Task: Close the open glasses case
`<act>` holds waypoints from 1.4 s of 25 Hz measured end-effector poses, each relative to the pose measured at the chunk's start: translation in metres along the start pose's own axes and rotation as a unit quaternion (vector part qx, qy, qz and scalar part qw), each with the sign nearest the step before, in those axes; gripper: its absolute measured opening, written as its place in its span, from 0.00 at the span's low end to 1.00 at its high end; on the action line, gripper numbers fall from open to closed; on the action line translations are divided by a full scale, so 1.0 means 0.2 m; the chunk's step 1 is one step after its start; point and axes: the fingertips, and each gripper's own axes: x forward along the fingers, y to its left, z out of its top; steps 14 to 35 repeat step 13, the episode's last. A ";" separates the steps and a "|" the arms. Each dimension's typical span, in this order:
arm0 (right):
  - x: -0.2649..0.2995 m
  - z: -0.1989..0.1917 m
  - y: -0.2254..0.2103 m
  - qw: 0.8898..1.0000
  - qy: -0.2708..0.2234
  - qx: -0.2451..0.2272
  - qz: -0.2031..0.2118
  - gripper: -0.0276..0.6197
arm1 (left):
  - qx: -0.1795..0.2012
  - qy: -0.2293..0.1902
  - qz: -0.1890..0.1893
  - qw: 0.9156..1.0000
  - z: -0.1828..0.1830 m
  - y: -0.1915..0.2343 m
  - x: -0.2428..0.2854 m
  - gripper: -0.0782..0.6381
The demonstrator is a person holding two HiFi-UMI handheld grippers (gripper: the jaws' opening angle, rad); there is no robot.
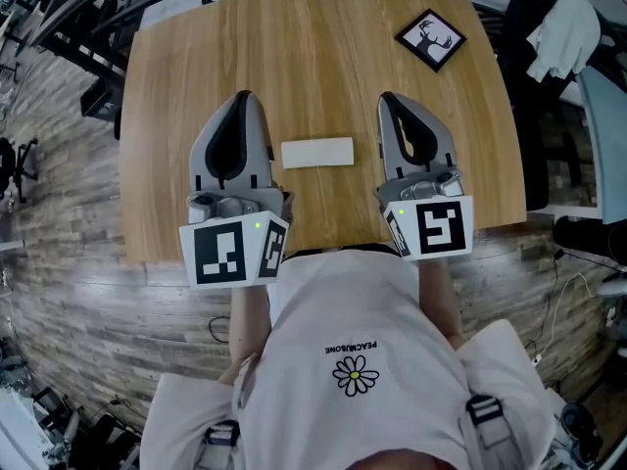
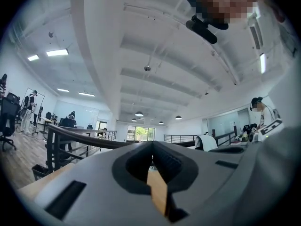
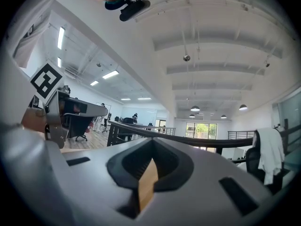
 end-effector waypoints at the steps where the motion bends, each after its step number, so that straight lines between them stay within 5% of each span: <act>1: 0.00 0.00 0.01 1.000 0.001 0.005 0.001 0.05 | -0.002 0.000 0.000 1.000 0.00 0.00 0.00 0.13; 35: 0.00 -0.01 0.01 1.000 0.000 -0.007 0.012 0.05 | -0.018 0.005 0.002 1.000 -0.02 0.04 0.01 0.13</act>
